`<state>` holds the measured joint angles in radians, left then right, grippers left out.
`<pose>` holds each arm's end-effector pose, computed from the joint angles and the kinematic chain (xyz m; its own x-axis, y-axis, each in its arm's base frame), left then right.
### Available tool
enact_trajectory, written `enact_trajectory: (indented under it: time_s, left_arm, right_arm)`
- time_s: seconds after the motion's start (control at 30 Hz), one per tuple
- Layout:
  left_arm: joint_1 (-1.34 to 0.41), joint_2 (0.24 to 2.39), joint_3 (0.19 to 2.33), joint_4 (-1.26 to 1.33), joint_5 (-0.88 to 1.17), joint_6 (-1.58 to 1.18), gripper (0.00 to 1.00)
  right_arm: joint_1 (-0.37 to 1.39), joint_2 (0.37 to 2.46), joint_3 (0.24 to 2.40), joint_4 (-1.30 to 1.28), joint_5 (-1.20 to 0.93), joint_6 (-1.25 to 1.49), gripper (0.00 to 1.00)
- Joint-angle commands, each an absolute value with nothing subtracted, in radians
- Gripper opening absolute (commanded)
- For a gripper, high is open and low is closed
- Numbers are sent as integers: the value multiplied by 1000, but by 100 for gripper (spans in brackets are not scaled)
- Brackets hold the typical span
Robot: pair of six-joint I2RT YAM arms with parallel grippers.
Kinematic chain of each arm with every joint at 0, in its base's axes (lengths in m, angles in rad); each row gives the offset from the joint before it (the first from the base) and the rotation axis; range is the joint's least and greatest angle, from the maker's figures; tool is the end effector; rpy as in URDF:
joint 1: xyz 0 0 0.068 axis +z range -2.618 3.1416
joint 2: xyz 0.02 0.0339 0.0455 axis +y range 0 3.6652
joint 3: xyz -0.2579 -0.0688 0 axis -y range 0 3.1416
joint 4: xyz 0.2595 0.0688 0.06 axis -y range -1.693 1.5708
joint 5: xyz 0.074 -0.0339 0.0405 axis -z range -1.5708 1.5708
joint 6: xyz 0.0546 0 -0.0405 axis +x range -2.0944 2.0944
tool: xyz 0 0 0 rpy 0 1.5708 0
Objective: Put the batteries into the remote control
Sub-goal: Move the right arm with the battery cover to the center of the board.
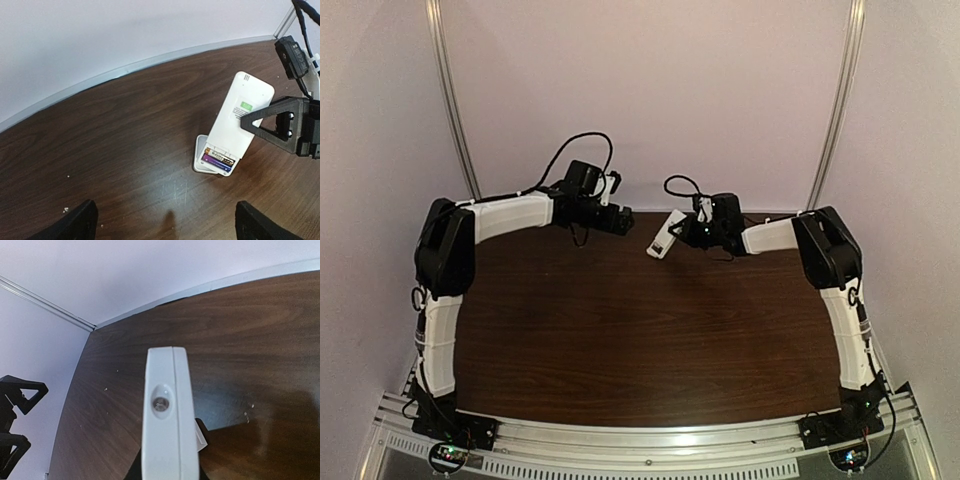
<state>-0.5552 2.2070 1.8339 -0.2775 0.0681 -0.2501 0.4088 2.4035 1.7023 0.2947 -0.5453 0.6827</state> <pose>0.4561 -0.2873 0.2044 -0.6402 0.1065 -0.7608 0.4267 0.8728 -0.2369 0.5013 0.2480 0.1177 -0.7717 0.2535 -0.5833 -0.3740 0.5609 0.7386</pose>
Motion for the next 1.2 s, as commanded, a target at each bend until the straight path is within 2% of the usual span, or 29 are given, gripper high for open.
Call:
enact_trajectory:
  time_s: [0.0, 0.27, 0.63, 0.73, 0.9, 1.03, 1.17]
  left_arm:
    - [-546, 2106, 1746, -242, 44, -272, 97]
    - [-545, 1995, 1556, -213, 67, -303, 97]
    - [-557, 1687, 1176, -114, 177, -326, 97]
    - [-581, 1603, 1083, -115, 173, -280, 98]
    - [-627, 1477, 967, -121, 191, -231, 98]
    - [-736, 1404, 911, -61, 156, -207, 98]
    - [-877, 1433, 929, -20, 71, -232, 97]
  right_arm:
    - [450, 2325, 1566, 316, -598, 691, 0]
    - [530, 2186, 1312, 451, -648, 778, 0]
    - [723, 1911, 932, 719, -630, 947, 0]
    - [724, 1803, 883, 706, -641, 949, 0]
    - [686, 1648, 853, 509, -622, 841, 0]
    - [673, 1591, 785, 496, -619, 839, 0]
    - [673, 1516, 685, 533, -541, 895, 0]
